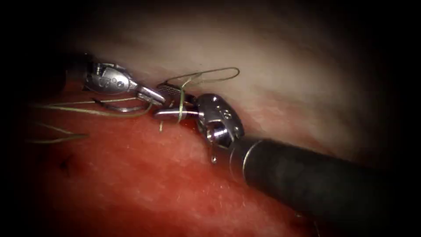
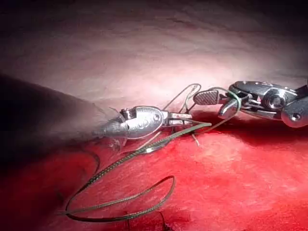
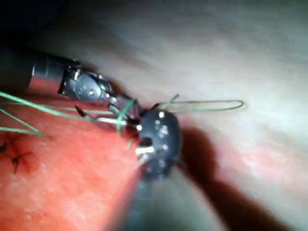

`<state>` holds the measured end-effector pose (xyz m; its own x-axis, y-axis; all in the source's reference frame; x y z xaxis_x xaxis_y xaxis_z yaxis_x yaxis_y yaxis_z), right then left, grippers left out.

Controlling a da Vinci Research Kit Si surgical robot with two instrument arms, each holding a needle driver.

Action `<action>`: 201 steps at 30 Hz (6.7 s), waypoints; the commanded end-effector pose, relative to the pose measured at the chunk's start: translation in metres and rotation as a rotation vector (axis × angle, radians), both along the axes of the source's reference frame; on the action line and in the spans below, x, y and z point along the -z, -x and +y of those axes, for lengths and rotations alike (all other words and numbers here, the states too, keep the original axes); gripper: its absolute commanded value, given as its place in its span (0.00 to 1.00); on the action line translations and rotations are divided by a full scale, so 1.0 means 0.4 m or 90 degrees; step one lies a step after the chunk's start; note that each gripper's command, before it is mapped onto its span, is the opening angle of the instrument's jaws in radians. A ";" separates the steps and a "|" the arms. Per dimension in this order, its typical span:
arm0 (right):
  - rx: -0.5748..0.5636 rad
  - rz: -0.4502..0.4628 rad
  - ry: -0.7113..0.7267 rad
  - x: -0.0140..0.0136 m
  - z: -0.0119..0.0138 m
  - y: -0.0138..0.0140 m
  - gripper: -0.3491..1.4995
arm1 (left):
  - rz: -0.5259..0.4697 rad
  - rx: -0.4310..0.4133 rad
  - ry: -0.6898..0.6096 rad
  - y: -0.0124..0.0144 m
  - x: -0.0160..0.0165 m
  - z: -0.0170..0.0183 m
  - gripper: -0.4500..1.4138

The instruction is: Wound Closure

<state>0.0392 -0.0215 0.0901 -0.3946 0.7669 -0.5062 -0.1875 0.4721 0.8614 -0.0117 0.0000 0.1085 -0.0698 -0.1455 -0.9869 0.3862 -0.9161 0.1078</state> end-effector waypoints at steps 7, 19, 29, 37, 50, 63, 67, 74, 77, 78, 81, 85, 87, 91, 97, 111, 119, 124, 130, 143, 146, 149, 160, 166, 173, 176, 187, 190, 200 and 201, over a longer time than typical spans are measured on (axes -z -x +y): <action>-0.080 -0.015 -0.140 -0.0025 -0.0007 0.0025 0.57 | -0.004 -0.008 0.001 0.0020 -0.0009 -0.0018 0.00; -0.133 -0.107 -0.258 -0.0094 0.0012 0.0051 0.57 | -0.003 -0.015 0.000 0.0048 0.0044 -0.0070 0.00; -0.147 -0.114 -0.303 -0.0181 0.0009 0.0071 0.59 | 0.002 -0.015 -0.008 0.0073 0.0065 -0.0060 0.00; -0.065 -0.096 -0.238 -0.0161 -0.0018 0.0085 0.67 | 0.001 -0.016 -0.008 0.0028 0.0078 -0.0047 0.00; 0.028 -0.076 -0.060 -0.0096 -0.0054 0.0035 0.69 | 0.005 -0.012 -0.008 0.0010 0.0088 -0.0037 0.00; 0.072 -0.031 -0.038 -0.0017 -0.0031 0.0018 0.57 | 0.016 -0.001 -0.002 0.0004 0.0053 -0.0001 0.00; 0.067 -0.024 -0.036 -0.0011 -0.0026 0.0005 0.55 | 0.019 0.001 0.004 0.0011 0.0024 0.0000 0.00; 0.063 -0.018 -0.029 -0.0008 -0.0029 0.0003 0.51 | 0.020 0.003 0.004 0.0017 0.0016 0.0011 0.00; 0.064 -0.005 -0.057 -0.0006 -0.0035 0.0004 0.42 | 0.021 0.004 0.003 0.0018 0.0014 0.0020 0.00; 0.065 -0.003 -0.060 -0.0005 -0.0036 0.0004 0.41 | 0.021 0.004 0.003 0.0017 0.0014 0.0023 0.00; 0.066 -0.001 -0.063 -0.0002 -0.0041 0.0004 0.41 | 0.018 0.007 0.001 0.0017 0.0014 0.0028 0.00; 0.072 0.008 -0.069 0.0009 -0.0048 -0.0003 0.40 | 0.020 0.010 0.002 0.0029 0.0009 0.0030 0.00; 0.073 0.013 -0.069 0.0013 -0.0045 -0.0005 0.40 | 0.022 0.012 0.003 0.0036 0.0006 0.0027 0.00; 0.062 0.036 -0.063 0.0017 -0.0030 -0.0006 0.45 | 0.019 0.007 0.005 0.0056 -0.0010 0.0009 0.00; 0.041 0.033 -0.066 0.0018 -0.0020 -0.0004 0.39 | 0.014 0.001 0.014 0.0059 -0.0038 -0.0012 0.00; -0.086 -0.013 -0.104 -0.0030 -0.0026 -0.0053 0.00 | 0.003 -0.006 0.007 0.0077 0.0004 -0.0071 0.00; -0.135 -0.056 -0.109 -0.0039 -0.0016 -0.0025 0.35 | 0.002 -0.006 0.004 0.0076 0.0024 -0.0080 0.00; -0.167 -0.081 -0.110 -0.0049 -0.0003 -0.0022 0.56 | 0.001 -0.004 0.001 0.0091 0.0046 -0.0086 0.00; -0.187 -0.146 -0.129 -0.0077 0.0015 -0.0011 0.57 | -0.001 -0.004 0.000 0.0096 0.0072 -0.0086 0.00; -0.218 -0.174 -0.225 -0.0160 0.0007 0.0039 0.56 | -0.004 -0.001 0.002 0.0114 0.0093 -0.0078 0.00; -0.225 -0.155 -0.268 -0.0175 -0.0007 0.0048 0.56 | -0.005 -0.001 0.001 0.0117 0.0092 -0.0075 0.00; -0.225 -0.146 -0.300 -0.0193 -0.0019 0.0048 0.54 | -0.005 -0.001 0.001 0.0120 0.0092 -0.0074 0.00; -0.233 -0.130 -0.326 -0.0212 -0.0037 0.0064 0.54 | -0.004 -0.003 0.001 0.0119 0.0088 -0.0073 0.00; -0.234 -0.122 -0.337 -0.0227 -0.0022 0.0062 0.54 | -0.004 -0.003 0.002 0.0117 0.0088 -0.0074 0.00; -0.233 -0.119 -0.338 -0.0249 0.0000 0.0037 0.55 | -0.004 -0.004 0.003 0.0114 0.0079 -0.0075 0.00; -0.227 -0.121 -0.342 -0.0262 0.0003 0.0018 0.55 | -0.005 -0.006 0.004 0.0109 0.0079 -0.0076 0.00; -0.220 -0.100 -0.333 -0.0255 0.0004 0.0013 0.04 | -0.002 -0.003 0.006 0.0097 0.0078 -0.0075 0.00; -0.226 -0.074 -0.333 -0.0231 0.0011 0.0013 0.00 | 0.000 -0.002 0.007 0.0095 0.0075 -0.0072 0.00; -0.173 -0.120 -0.261 -0.0188 -0.0009 0.0003 0.00 | 0.018 0.011 -0.009 0.0056 0.0067 -0.0041 0.00; -0.167 -0.127 -0.244 -0.0183 -0.0015 0.0005 0.00 | 0.022 0.015 -0.012 0.0040 0.0068 -0.0027 0.00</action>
<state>0.0382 -0.0221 0.0970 -0.5219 0.7990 -0.2987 -0.4395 0.0483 0.8969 -0.0123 -0.0009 0.1052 -0.1133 -0.1254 -0.9856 0.3711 -0.9256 0.0751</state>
